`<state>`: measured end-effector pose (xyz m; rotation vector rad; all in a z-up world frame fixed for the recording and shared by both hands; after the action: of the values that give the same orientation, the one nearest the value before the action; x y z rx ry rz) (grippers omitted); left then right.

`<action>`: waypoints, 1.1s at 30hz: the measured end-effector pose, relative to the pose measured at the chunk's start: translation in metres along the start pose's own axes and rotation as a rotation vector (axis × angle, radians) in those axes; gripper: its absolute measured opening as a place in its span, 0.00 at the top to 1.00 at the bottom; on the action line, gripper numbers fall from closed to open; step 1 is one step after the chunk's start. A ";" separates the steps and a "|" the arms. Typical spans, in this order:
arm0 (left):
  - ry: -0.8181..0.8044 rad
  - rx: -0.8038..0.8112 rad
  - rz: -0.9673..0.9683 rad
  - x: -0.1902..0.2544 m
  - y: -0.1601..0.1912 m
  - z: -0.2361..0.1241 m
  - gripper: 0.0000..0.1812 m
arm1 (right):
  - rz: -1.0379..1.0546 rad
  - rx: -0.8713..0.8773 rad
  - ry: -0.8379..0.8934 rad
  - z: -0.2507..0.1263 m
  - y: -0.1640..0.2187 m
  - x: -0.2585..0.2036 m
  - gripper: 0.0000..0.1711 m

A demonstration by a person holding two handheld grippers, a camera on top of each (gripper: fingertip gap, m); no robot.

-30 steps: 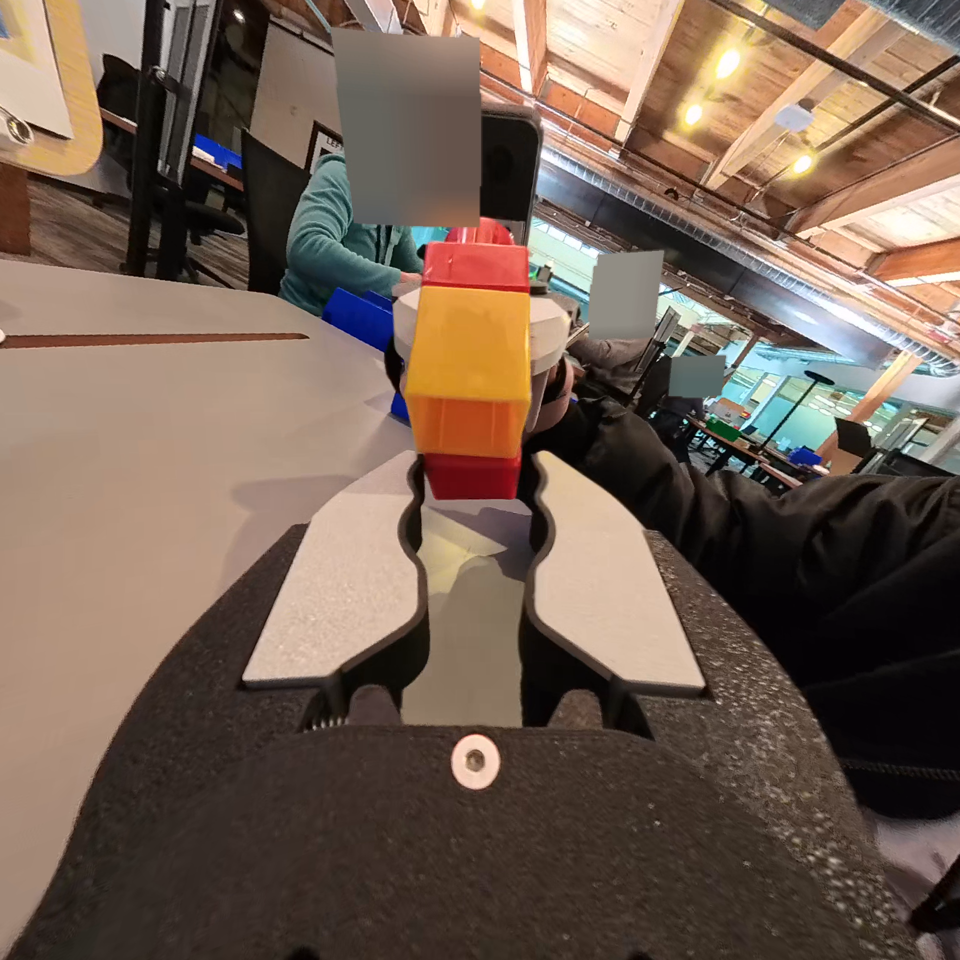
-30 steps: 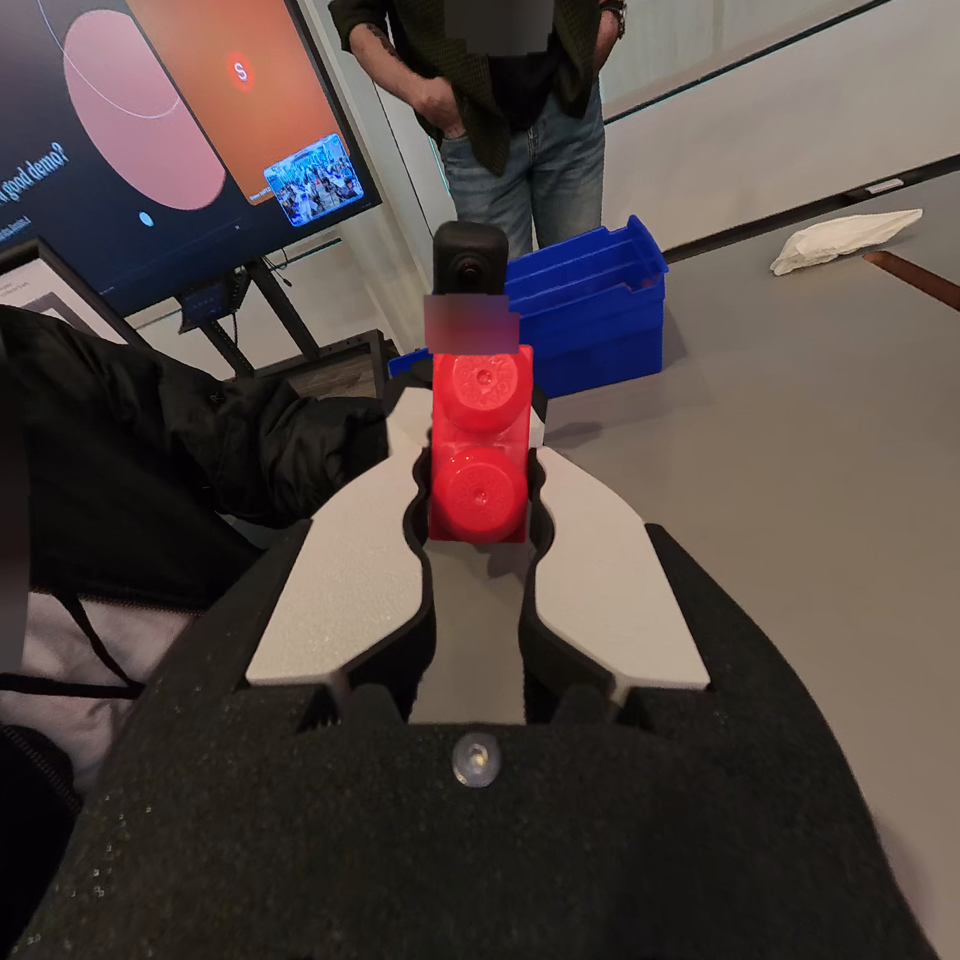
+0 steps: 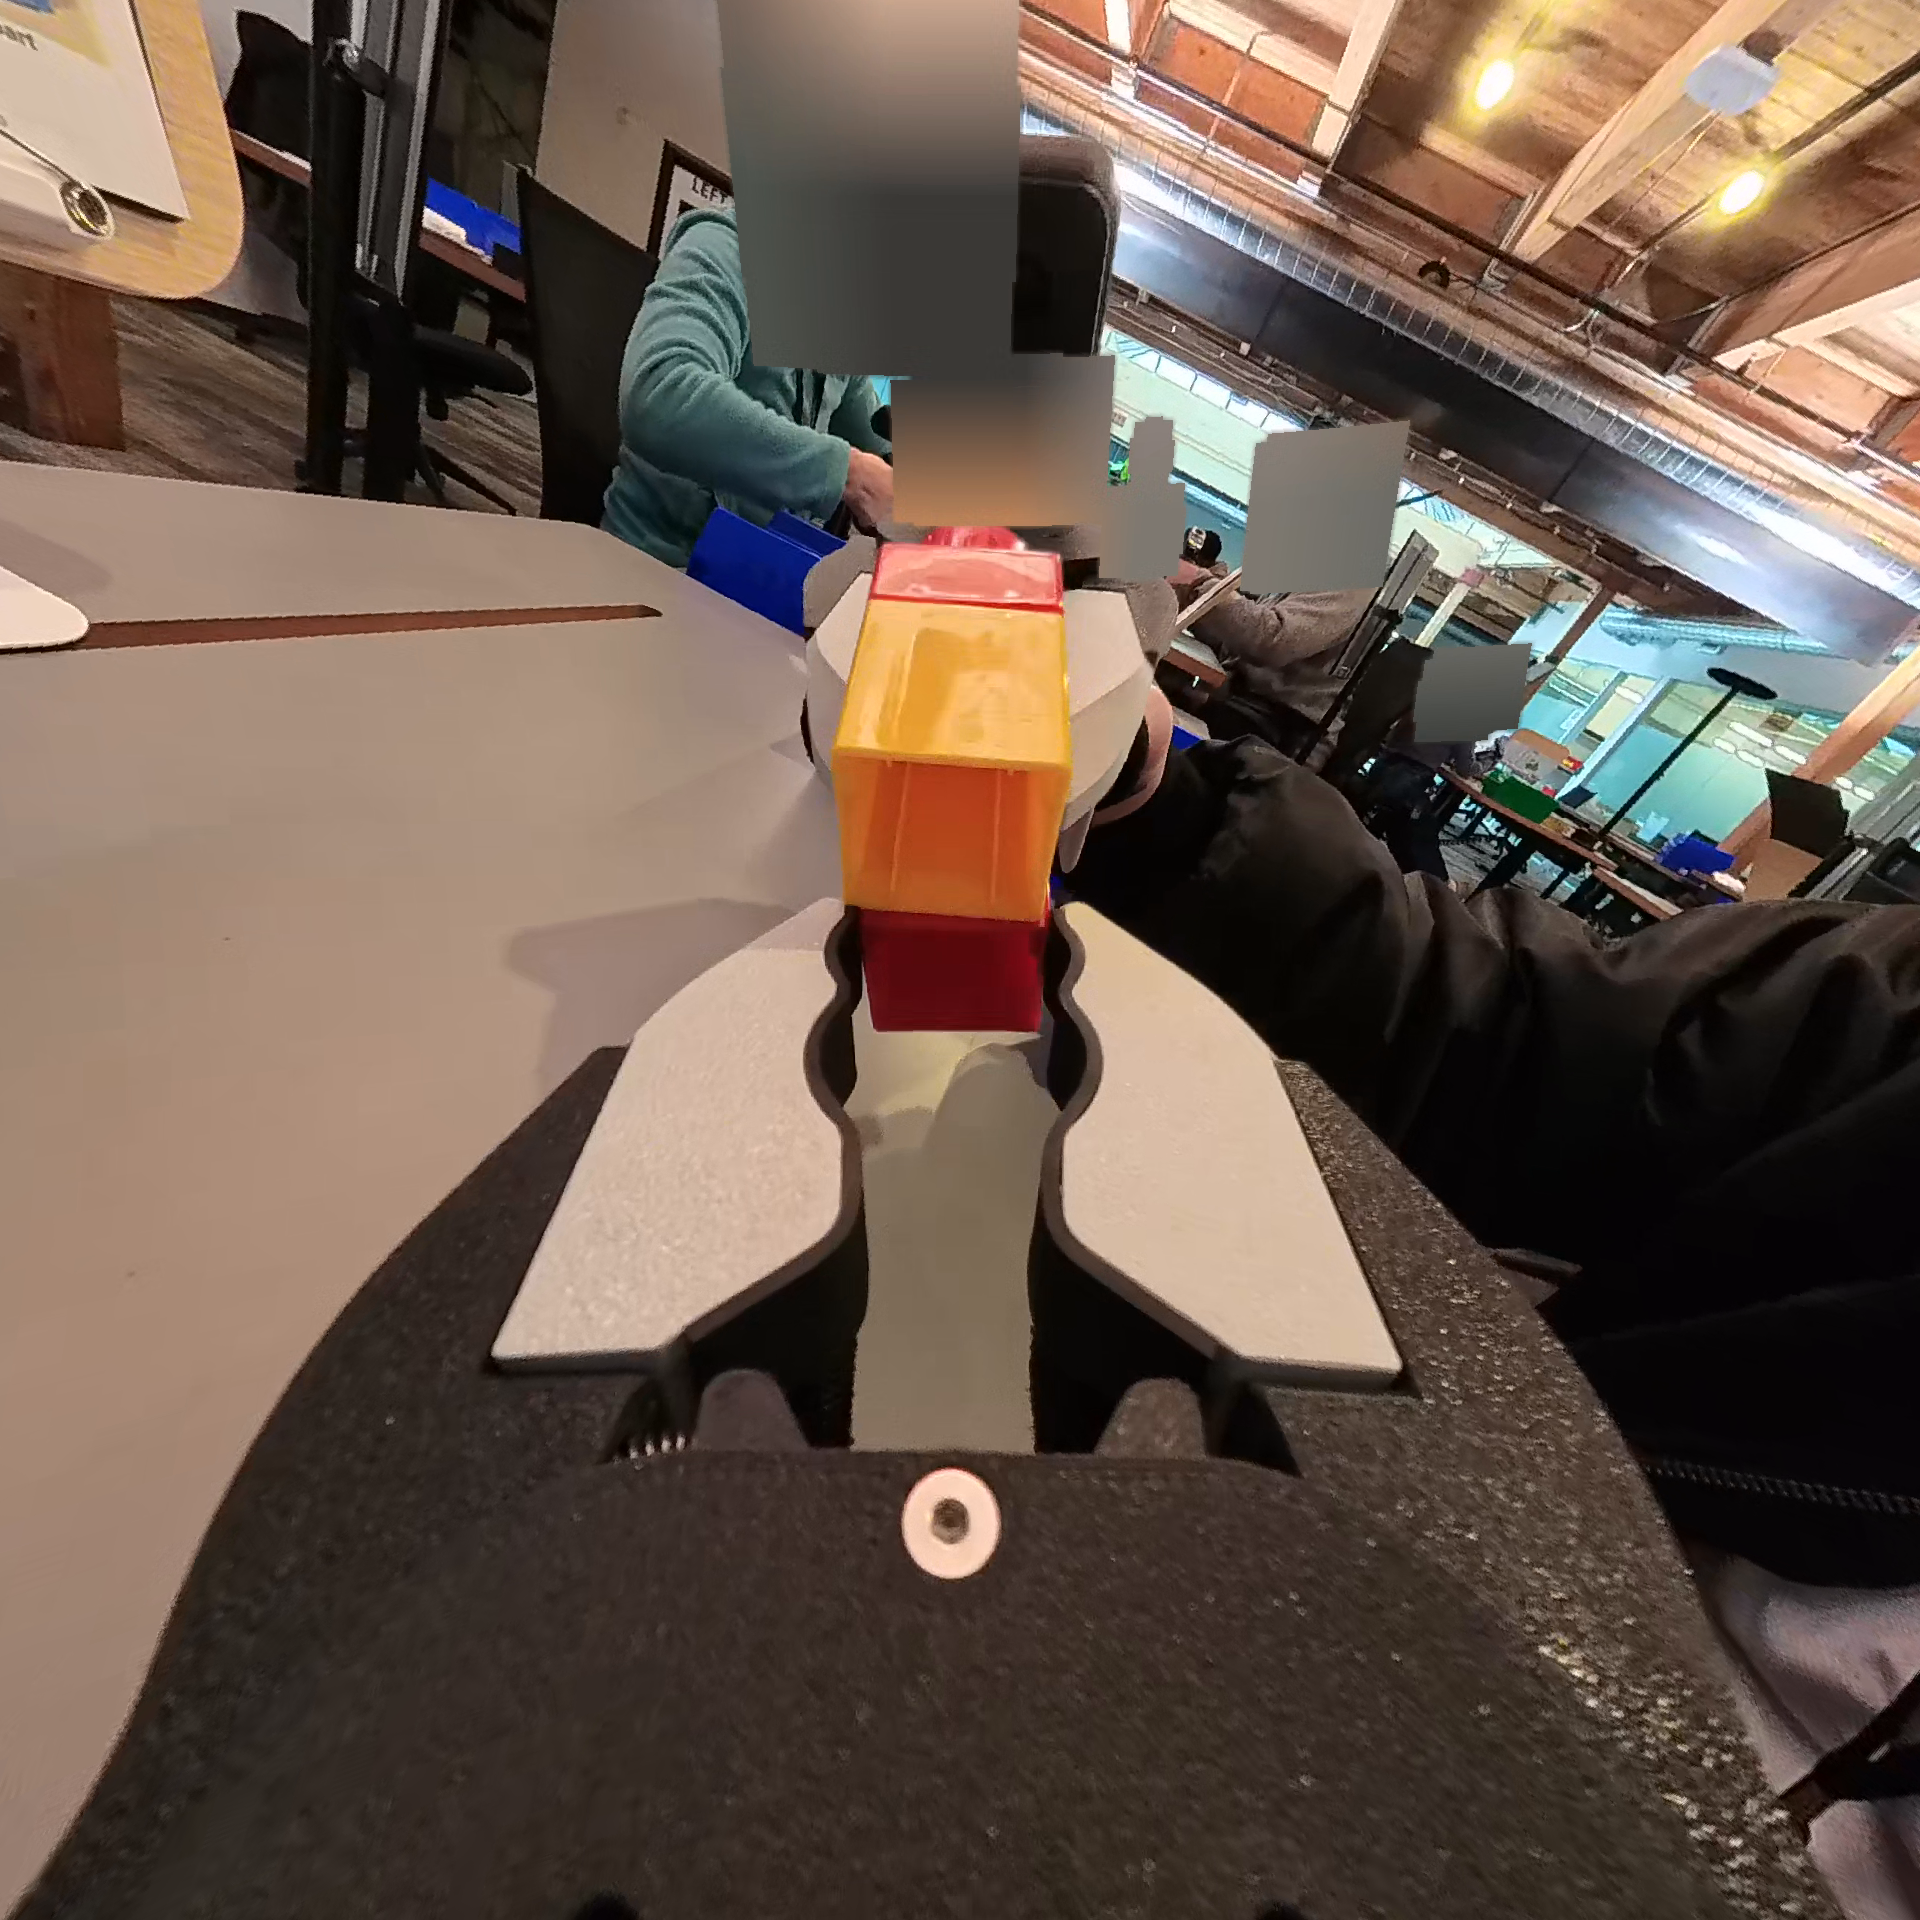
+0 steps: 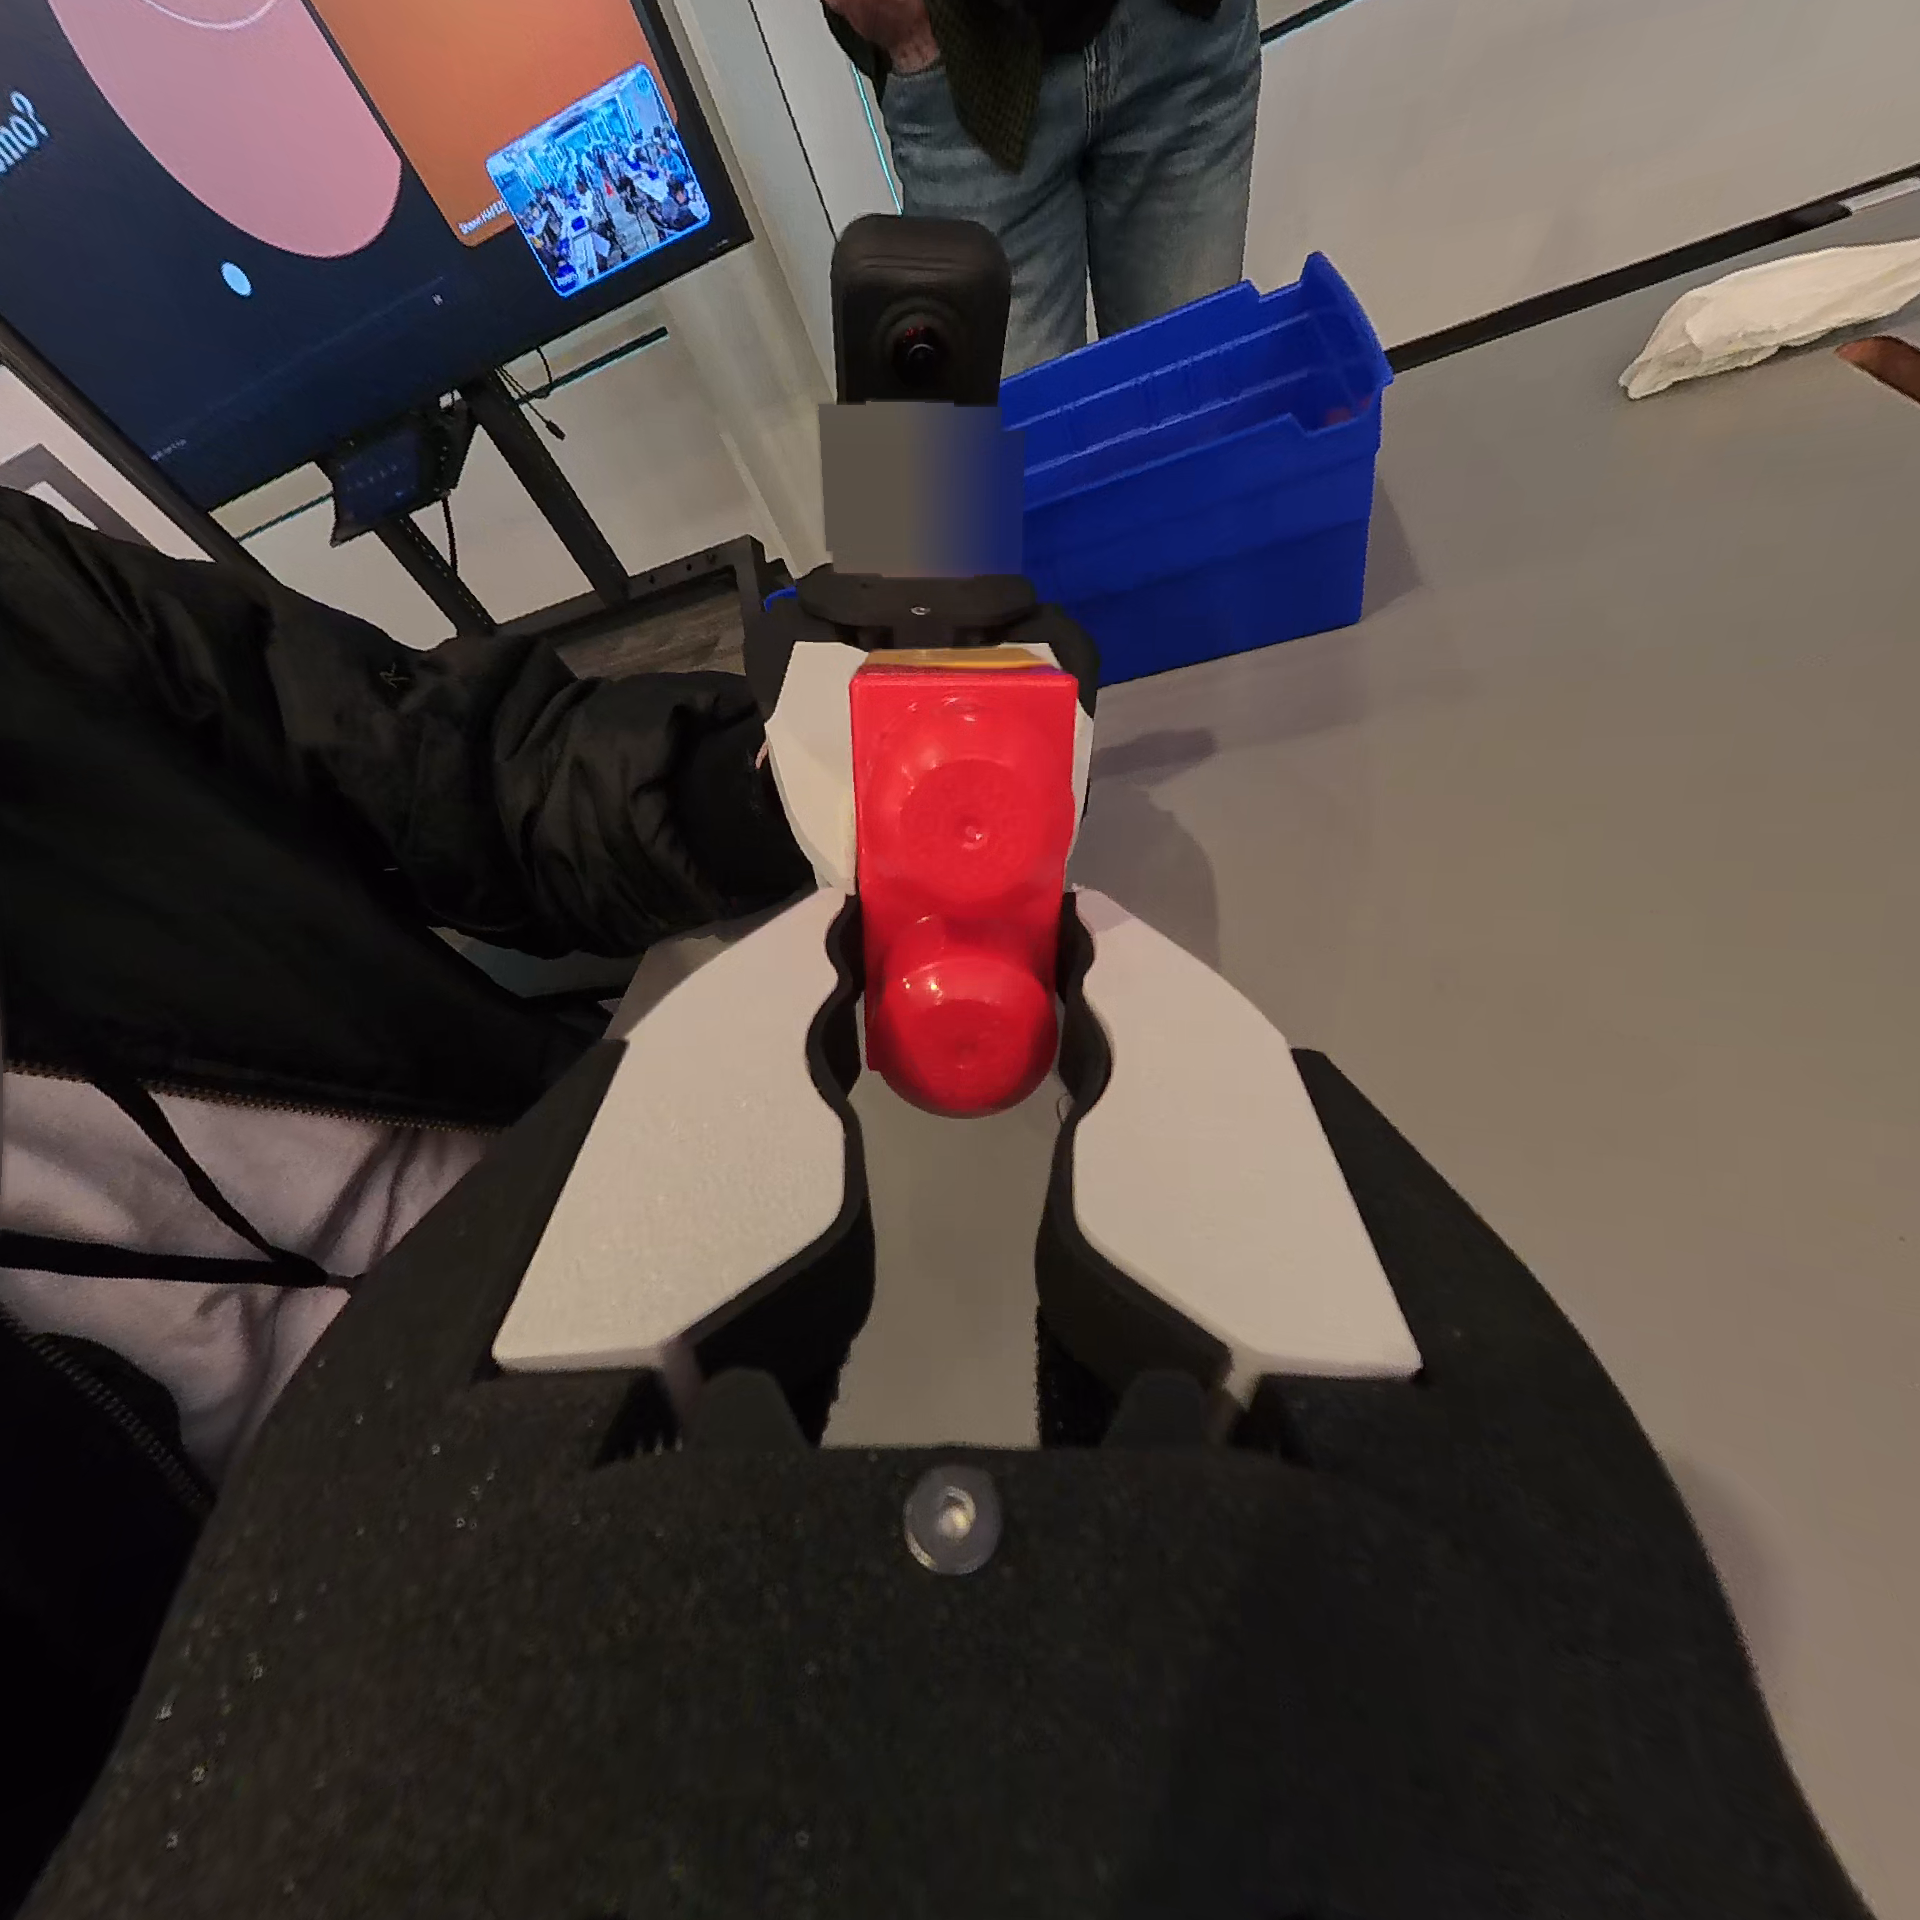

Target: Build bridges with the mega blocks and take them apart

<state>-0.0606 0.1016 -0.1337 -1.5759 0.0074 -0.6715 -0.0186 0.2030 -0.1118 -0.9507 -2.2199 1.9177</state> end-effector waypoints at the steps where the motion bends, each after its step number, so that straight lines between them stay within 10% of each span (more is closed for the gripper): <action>1: 0.000 -0.003 -0.002 0.000 0.001 0.000 0.81 | 0.000 -0.008 0.002 0.000 0.001 0.000 0.80; 33: 0.002 0.159 0.008 -0.005 -0.020 -0.017 0.81 | 0.038 0.081 -0.013 0.008 -0.002 0.001 0.78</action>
<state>-0.0794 0.0911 -0.1180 -1.4218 -0.0375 -0.6514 -0.0234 0.1959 -0.1118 -0.9782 -2.1275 2.0192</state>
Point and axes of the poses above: each gripper's, where its closed fingertips meet, z out along the fingers, y out of its underside, x = y × z across the jaws, the point moved 5 cm from there along -z, back along the fingers
